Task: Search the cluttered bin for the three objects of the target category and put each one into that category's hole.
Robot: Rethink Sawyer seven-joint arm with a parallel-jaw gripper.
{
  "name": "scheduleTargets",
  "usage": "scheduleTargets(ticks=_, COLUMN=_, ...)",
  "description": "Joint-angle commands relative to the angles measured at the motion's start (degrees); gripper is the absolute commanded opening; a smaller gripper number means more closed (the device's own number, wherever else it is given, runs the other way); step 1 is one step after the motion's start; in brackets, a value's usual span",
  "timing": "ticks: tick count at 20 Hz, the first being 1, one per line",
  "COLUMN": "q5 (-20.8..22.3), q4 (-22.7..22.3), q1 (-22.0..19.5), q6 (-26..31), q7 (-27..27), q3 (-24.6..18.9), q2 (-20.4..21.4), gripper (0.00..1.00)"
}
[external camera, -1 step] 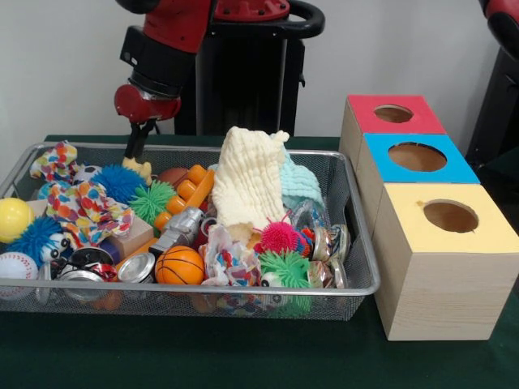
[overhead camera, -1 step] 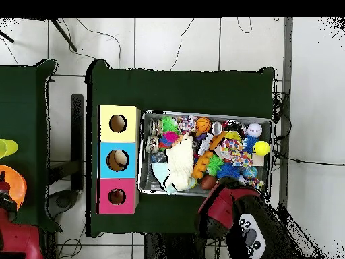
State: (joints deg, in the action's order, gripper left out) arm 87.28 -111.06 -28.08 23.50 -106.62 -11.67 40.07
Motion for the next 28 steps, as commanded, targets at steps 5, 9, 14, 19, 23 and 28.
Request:
scheduleTargets(ticks=5, q5=7.79, q4=6.45, q1=2.78, q6=-5.75, q7=-22.03, q3=3.54, q2=-2.24, gripper=0.00)
scheduleTargets(ticks=9, q5=-0.07, q4=4.81, q1=-1.49, q6=-6.28, q7=-10.94, q3=1.11, q2=-1.40, gripper=0.00)
scheduleTargets(ticks=14, q5=-25.05, q4=-6.91, q1=-16.97, q6=3.05, q7=20.58, q3=-12.63, q2=10.15, gripper=0.00)
scheduleTargets(ticks=19, q5=-41.08, q4=-12.54, q1=-24.36, q6=12.31, q7=34.31, q3=-22.71, q2=21.80, gripper=0.00)
scheduleTargets(ticks=23, q5=-47.74, q4=-13.37, q1=-28.14, q6=15.22, q7=37.31, q3=-28.77, q2=25.21, gripper=0.00)
scheduleTargets(ticks=28, q5=-55.49, q4=-15.79, q1=-31.01, q6=15.36, q7=36.17, q3=-33.58, q2=27.76, gripper=0.00)
